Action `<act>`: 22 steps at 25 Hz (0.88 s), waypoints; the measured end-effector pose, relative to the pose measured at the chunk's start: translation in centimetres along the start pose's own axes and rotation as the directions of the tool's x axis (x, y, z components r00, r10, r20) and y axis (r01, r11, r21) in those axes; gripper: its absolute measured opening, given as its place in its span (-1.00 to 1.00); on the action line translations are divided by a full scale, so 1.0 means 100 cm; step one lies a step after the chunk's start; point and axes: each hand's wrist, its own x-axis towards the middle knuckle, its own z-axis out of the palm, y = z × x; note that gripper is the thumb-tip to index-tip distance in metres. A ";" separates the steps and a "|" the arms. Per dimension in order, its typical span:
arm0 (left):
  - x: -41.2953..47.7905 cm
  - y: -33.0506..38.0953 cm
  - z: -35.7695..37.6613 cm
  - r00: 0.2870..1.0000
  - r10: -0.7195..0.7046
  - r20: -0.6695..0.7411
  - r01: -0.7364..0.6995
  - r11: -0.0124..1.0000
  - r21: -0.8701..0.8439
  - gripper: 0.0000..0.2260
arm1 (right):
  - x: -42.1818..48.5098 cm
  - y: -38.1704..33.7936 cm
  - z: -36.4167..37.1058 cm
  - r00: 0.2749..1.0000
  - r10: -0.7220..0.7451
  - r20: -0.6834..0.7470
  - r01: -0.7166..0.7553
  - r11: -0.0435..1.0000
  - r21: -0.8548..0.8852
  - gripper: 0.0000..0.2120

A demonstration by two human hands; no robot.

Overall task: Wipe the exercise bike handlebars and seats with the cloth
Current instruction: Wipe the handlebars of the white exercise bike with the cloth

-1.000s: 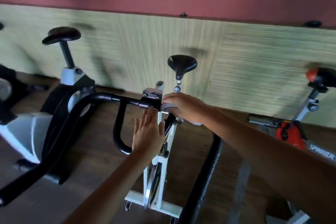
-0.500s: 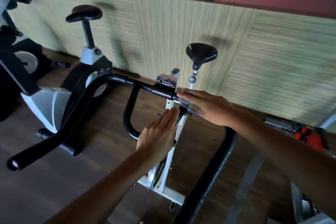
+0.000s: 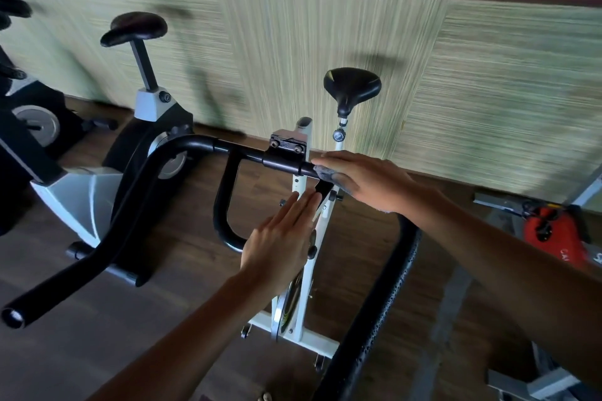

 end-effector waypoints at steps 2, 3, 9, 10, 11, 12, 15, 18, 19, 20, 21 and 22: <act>0.004 0.000 -0.001 0.999 -0.048 -0.009 0.048 0.998 -0.044 -0.58 | -0.007 0.006 -0.010 0.991 0.062 -0.115 -0.040 0.983 0.180 -0.54; 0.006 0.001 -0.003 0.997 -0.073 -0.013 0.072 0.995 -0.064 -0.58 | -0.016 0.011 -0.019 0.972 0.116 -0.207 -0.073 0.976 0.203 -0.55; 0.038 0.001 0.005 0.998 0.056 0.017 -0.056 0.998 -0.043 -0.51 | -0.076 0.013 -0.011 0.958 0.237 -0.159 -0.243 0.970 -0.016 -0.54; 0.044 0.000 0.008 0.994 0.098 0.042 -0.097 0.995 -0.016 -0.50 | -0.076 0.013 0.001 0.960 0.234 -0.152 -0.239 0.971 -0.015 -0.53; 0.048 0.000 0.010 0.990 0.122 0.074 -0.121 0.993 -0.008 -0.50 | -0.077 0.017 0.008 0.957 0.248 -0.152 -0.248 0.969 0.020 -0.54; 0.050 0.000 0.012 0.986 0.129 0.104 -0.127 0.992 -0.026 -0.50 | -0.079 0.020 0.010 0.947 0.280 -0.157 -0.270 0.960 0.079 -0.54; 0.050 -0.004 0.015 0.981 0.118 0.157 -0.098 0.987 -0.127 -0.42 | -0.092 0.020 0.013 0.912 0.358 -0.201 -0.333 0.931 0.151 -0.55; 0.049 -0.003 0.014 0.984 0.098 0.148 -0.070 0.981 -0.182 -0.39 | -0.082 0.000 0.018 0.869 0.435 -0.237 -0.439 0.898 0.035 -0.51; 0.049 -0.002 0.013 0.984 0.097 0.150 -0.066 0.978 -0.198 -0.39 | -0.075 -0.006 0.018 0.859 0.452 -0.240 -0.465 0.886 0.006 -0.51; 0.050 -0.002 0.013 0.983 0.092 0.159 -0.057 0.975 -0.214 -0.41 | -0.071 -0.012 0.018 0.852 0.464 -0.243 -0.480 0.877 -0.006 -0.50; 0.050 -0.002 0.012 0.982 0.089 0.169 -0.049 0.972 -0.229 -0.42 | -0.071 -0.018 0.016 0.838 0.485 -0.250 -0.497 0.867 0.013 -0.50; 0.050 -0.003 0.012 0.980 0.086 0.177 -0.042 0.970 -0.238 -0.43 | -0.074 -0.024 0.014 0.811 0.520 -0.269 -0.525 0.849 0.057 -0.50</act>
